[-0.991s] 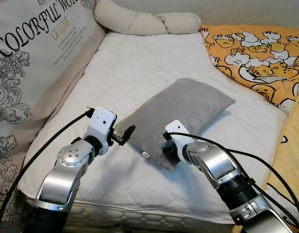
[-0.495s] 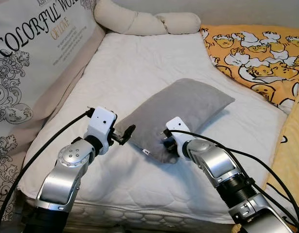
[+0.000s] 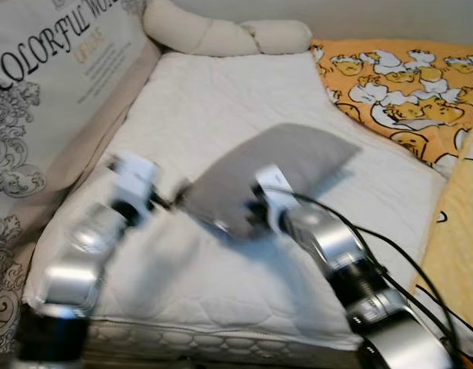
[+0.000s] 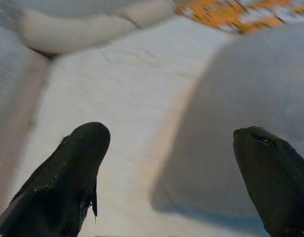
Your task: Clean up the room
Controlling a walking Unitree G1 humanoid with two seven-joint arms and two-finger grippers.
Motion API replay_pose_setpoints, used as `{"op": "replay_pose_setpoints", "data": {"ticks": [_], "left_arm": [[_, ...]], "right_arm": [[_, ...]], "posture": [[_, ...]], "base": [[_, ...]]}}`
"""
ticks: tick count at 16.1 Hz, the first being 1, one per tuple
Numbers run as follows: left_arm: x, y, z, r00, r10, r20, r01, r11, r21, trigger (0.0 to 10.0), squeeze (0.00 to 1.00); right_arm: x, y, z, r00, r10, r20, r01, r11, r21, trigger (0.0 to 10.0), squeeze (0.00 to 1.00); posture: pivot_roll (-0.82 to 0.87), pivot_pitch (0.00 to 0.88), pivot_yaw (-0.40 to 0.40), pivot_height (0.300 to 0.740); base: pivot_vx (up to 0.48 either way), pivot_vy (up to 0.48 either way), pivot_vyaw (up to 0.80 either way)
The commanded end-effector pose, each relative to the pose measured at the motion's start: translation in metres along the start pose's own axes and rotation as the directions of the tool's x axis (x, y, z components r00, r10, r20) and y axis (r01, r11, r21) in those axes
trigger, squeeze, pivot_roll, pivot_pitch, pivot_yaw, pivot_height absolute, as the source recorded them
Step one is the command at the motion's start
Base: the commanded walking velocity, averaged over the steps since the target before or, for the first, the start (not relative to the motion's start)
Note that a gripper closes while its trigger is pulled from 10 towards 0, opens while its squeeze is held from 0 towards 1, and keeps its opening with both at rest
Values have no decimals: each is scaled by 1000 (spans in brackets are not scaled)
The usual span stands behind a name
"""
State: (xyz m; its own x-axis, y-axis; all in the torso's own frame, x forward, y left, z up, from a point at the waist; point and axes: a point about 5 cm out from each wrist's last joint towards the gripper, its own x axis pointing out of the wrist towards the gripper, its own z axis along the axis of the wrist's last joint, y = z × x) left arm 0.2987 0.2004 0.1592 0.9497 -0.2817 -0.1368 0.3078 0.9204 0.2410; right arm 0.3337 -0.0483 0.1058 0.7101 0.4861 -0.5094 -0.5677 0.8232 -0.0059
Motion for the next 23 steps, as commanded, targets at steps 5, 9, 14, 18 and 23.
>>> {"op": "replay_pose_setpoints", "data": {"ticks": [5, 9, 14, 18, 23], "left_arm": [[-8, 44, 28, 984, 148, 94, -145, 989, -43, 10000, 0], [-9, 39, 26, 988, 122, 94, -117, 992, -51, 10000, 0], [0, 27, 26, 995, 58, 83, -54, 997, -46, 10000, 0], [7, 19, 26, 997, 7, 80, -2, 998, -56, 10000, 0], [31, -25, -9, 992, -127, 1, 123, 964, -236, 10000, 1000]], "right_arm": [[-23, 66, 65, 860, 435, 267, -407, 900, -157, 0, 0], [-44, 51, 45, 829, 517, 213, -473, 851, -228, 0, 0], [-83, -9, -36, 868, 469, -163, -496, 798, -342, 0, 0], [-105, -58, -53, 919, 271, -286, -374, 829, -415, 0, 0], [-98, -72, -65, 949, 154, -276, -244, 912, -329, 10000, 1000]], "posture": [[4, 0, -4, 740], [-7, 0, 6, 740], [-30, 0, 32, 740], [-43, 0, 43, 740], [-45, 0, 30, 740]], "base": [[0, 0, 0], [0, 0, 0], [0, 0, 0], [0, 0, 0], [0, 0, 0]]}}
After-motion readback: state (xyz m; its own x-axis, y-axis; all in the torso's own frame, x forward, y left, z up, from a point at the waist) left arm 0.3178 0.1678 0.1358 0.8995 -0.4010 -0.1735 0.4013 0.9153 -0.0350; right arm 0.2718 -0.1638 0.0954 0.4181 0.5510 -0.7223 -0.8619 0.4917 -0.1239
